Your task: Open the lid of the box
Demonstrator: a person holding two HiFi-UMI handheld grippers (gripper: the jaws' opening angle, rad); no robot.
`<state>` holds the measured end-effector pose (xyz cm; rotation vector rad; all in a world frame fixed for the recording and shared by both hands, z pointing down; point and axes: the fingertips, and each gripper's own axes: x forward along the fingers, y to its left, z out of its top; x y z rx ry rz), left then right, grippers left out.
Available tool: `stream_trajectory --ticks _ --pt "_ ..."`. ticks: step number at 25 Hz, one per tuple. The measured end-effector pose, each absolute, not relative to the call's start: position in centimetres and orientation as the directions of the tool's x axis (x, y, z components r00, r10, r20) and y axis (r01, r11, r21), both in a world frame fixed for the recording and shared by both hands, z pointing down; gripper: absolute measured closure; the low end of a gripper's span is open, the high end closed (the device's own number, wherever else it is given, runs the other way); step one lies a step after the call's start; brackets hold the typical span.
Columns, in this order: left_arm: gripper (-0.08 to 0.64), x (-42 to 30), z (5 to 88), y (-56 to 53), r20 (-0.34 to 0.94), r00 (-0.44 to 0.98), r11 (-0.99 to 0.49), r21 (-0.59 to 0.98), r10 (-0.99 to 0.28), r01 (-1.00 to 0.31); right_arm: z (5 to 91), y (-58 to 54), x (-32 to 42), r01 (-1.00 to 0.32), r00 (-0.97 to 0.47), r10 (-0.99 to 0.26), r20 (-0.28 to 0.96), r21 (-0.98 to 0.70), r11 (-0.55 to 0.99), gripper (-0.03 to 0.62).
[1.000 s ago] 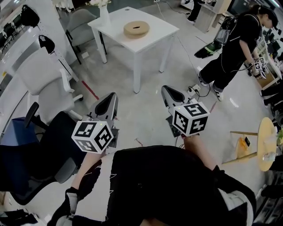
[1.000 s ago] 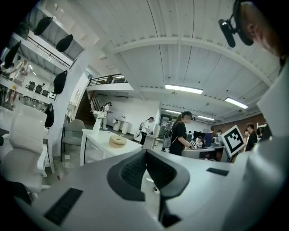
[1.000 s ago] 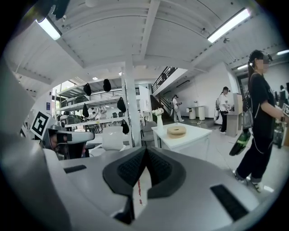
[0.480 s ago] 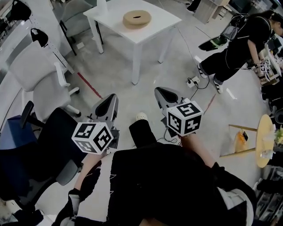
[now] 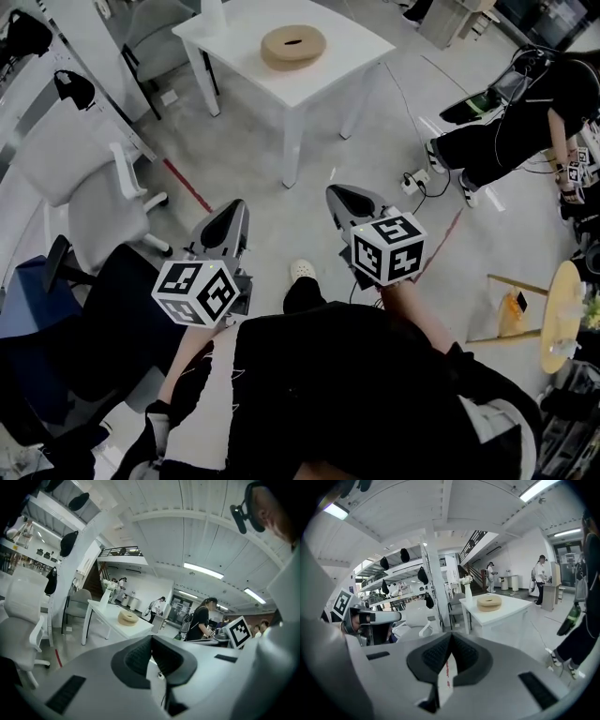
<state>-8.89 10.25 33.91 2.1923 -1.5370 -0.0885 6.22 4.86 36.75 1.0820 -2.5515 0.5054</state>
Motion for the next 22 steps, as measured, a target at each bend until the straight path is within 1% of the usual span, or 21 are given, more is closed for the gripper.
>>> stream_trajectory --ticks 4,7,15,22 --pt "0.549 -9.0 33.9 6.8 0.211 0.376 -0.26 0.429 -0.902 -0.865 36.7 1.0 5.9 -0.725 -0.67 -0.604 0.431 -0.206 0.657 0.588" --pt "0.549 -9.3 33.2 3.9 0.214 0.356 -0.242 0.423 -0.91 -0.873 36.2 -2.1 5.8 -0.718 -0.677 -0.598 0.43 -0.206 0.665 0.588" --pt "0.549 -9.0 33.0 -2.0 0.197 0.354 -0.242 0.433 -0.914 -0.868 35.6 -10.0 6.9 -0.723 -0.673 -0.611 0.416 -0.198 0.661 0.588" --pt "0.549 -8.3 33.0 -6.3 0.171 0.324 -0.233 0.405 -0.93 -0.884 36.6 -14.4 7.3 -0.707 -0.687 -0.596 0.415 -0.196 0.679 0.588"
